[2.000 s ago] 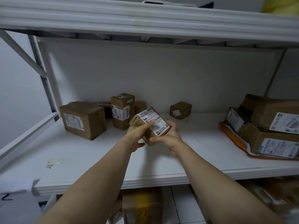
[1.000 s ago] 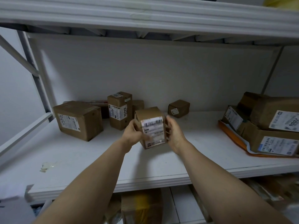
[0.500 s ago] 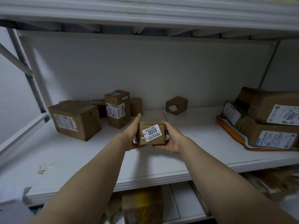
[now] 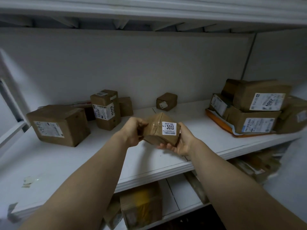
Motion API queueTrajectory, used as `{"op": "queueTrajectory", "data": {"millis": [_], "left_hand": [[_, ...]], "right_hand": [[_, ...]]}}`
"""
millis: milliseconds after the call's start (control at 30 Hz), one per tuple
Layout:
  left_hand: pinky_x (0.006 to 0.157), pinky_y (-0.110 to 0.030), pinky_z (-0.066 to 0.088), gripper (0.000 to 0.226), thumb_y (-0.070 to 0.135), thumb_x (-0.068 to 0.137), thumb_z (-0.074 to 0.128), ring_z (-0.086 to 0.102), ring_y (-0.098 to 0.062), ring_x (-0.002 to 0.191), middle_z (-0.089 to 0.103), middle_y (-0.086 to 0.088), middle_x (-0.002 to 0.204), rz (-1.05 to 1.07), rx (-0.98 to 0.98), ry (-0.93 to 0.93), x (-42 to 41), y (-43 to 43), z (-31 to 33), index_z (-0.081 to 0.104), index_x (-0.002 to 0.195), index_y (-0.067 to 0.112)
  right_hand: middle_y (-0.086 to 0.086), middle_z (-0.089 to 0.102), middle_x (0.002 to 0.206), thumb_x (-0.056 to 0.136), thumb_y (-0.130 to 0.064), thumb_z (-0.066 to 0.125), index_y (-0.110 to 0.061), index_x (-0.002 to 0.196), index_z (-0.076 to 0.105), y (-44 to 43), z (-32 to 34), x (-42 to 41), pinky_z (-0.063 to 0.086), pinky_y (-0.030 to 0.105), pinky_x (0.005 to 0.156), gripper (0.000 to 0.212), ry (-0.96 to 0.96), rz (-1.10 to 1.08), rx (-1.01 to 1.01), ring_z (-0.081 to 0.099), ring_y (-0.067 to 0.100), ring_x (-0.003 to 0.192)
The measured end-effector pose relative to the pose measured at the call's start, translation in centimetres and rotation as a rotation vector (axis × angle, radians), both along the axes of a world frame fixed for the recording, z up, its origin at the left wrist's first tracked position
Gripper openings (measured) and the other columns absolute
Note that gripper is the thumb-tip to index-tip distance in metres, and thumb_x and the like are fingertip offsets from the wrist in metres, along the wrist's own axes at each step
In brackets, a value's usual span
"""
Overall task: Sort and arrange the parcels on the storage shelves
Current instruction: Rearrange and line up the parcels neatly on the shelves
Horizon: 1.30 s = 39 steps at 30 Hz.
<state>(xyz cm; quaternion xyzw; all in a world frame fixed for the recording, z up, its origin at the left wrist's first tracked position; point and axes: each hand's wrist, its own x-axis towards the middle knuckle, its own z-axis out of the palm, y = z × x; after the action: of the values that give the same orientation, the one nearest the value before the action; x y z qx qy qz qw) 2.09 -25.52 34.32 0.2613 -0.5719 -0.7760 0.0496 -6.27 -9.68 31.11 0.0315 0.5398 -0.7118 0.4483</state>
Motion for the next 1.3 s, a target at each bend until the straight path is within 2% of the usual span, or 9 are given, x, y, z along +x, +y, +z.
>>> {"op": "queueTrajectory", "data": {"millis": [233, 400, 533, 700, 833, 933, 1033, 1133, 1300], "left_hand": [[0.049, -0.021, 0.052, 0.019, 0.0, 0.084, 0.065, 0.06, -0.018, 0.076, 0.062, -0.01, 0.086, -0.042, -0.124, -0.006, 1.0, 5.3, -0.4, 0.058, 0.102, 0.0], [0.079, -0.029, 0.052, 0.033, -0.004, 0.083, 0.064, 0.062, -0.02, 0.09, 0.064, -0.009, 0.099, -0.055, -0.126, 0.036, 2.0, 10.2, -1.5, 0.06, 0.114, 0.007], [0.083, -0.03, 0.053, 0.039, 0.008, 0.081, 0.071, 0.065, -0.022, 0.099, 0.069, -0.011, 0.102, -0.048, -0.101, 0.034, 3.5, 15.2, -2.8, 0.06, 0.118, 0.002], [0.057, -0.019, 0.057, 0.029, 0.009, 0.081, 0.073, 0.064, -0.019, 0.083, 0.066, -0.012, 0.095, 0.048, -0.091, 0.055, 5.7, 20.8, -4.0, 0.06, 0.104, -0.001], [0.053, -0.019, 0.054, 0.031, 0.015, 0.081, 0.074, 0.062, -0.017, 0.077, 0.065, -0.008, 0.09, 0.145, -0.094, 0.0, 7.4, 22.3, -5.8, 0.062, 0.105, -0.001], [0.046, -0.017, 0.051, 0.021, 0.013, 0.084, 0.071, 0.059, -0.016, 0.073, 0.062, -0.008, 0.086, 0.212, -0.052, -0.047, 8.8, 22.4, -7.5, 0.063, 0.098, -0.001], [0.065, -0.032, 0.058, 0.024, 0.02, 0.087, 0.068, 0.06, -0.021, 0.075, 0.062, -0.01, 0.085, 0.308, -0.023, -0.139, 11.0, 22.0, -9.8, 0.065, 0.1, -0.001], [0.068, -0.039, 0.053, 0.038, 0.044, 0.091, 0.057, 0.057, -0.025, 0.077, 0.058, -0.012, 0.086, 0.319, 0.139, -0.234, 14.0, 21.2, -11.7, 0.061, 0.1, 0.007], [0.095, -0.044, 0.049, 0.057, 0.053, 0.08, 0.063, 0.063, -0.028, 0.101, 0.065, -0.011, 0.1, 0.213, 0.229, -0.37, 18.4, 18.9, -14.4, 0.06, 0.116, 0.009]], "right_hand": [[0.021, 0.071, 0.095, 0.089, -0.053, 0.038, -0.012, 0.091, 0.069, 5.3, -0.5, 1.1, 0.047, 0.021, 0.038, 0.051, 0.017, -0.031, 0.032, 0.068, 0.039, 0.066], [0.013, 0.07, 0.088, 0.084, -0.061, 0.045, -0.013, 0.091, 0.07, 11.4, -0.9, 1.8, 0.048, 0.022, 0.041, 0.055, 0.076, -0.002, 0.054, 0.067, 0.034, 0.08], [0.011, 0.069, 0.083, 0.084, -0.058, 0.045, -0.013, 0.09, 0.069, 17.0, -1.0, 2.6, 0.046, 0.021, 0.038, 0.051, 0.069, -0.011, 0.078, 0.064, 0.027, 0.073], [0.022, 0.07, 0.105, 0.09, -0.061, 0.037, -0.013, 0.119, 0.067, 21.8, -2.8, 3.8, 0.046, 0.021, 0.033, 0.063, -0.062, 0.065, 0.146, 0.07, 0.036, 0.065], [0.019, 0.071, 0.109, 0.084, -0.073, 0.04, -0.019, 0.113, 0.068, 23.6, -4.0, 5.4, 0.053, 0.025, 0.041, 0.067, -0.117, 0.075, 0.128, 0.069, 0.045, 0.086], [0.024, 0.07, 0.107, 0.081, -0.079, 0.036, -0.015, 0.107, 0.069, 23.7, -5.1, 6.5, 0.048, 0.019, 0.038, 0.076, -0.098, 0.163, 0.182, 0.07, 0.037, 0.073], [0.024, 0.07, 0.1, 0.084, -0.064, 0.037, -0.015, 0.094, 0.068, 22.6, -6.7, 7.9, 0.039, 0.017, 0.036, 0.059, -0.023, 0.222, 0.266, 0.064, 0.029, 0.071], [0.009, 0.067, 0.076, 0.079, -0.048, 0.049, -0.016, 0.075, 0.063, 20.5, -8.7, 9.8, 0.046, 0.025, 0.055, 0.035, 0.048, 0.294, 0.312, 0.061, 0.025, 0.073], [0.009, 0.066, 0.086, 0.083, -0.028, 0.058, -0.017, 0.09, 0.063, 15.8, -10.6, 14.0, 0.05, 0.043, 0.084, 0.015, 0.195, 0.467, 0.43, 0.063, 0.026, 0.086]]}}
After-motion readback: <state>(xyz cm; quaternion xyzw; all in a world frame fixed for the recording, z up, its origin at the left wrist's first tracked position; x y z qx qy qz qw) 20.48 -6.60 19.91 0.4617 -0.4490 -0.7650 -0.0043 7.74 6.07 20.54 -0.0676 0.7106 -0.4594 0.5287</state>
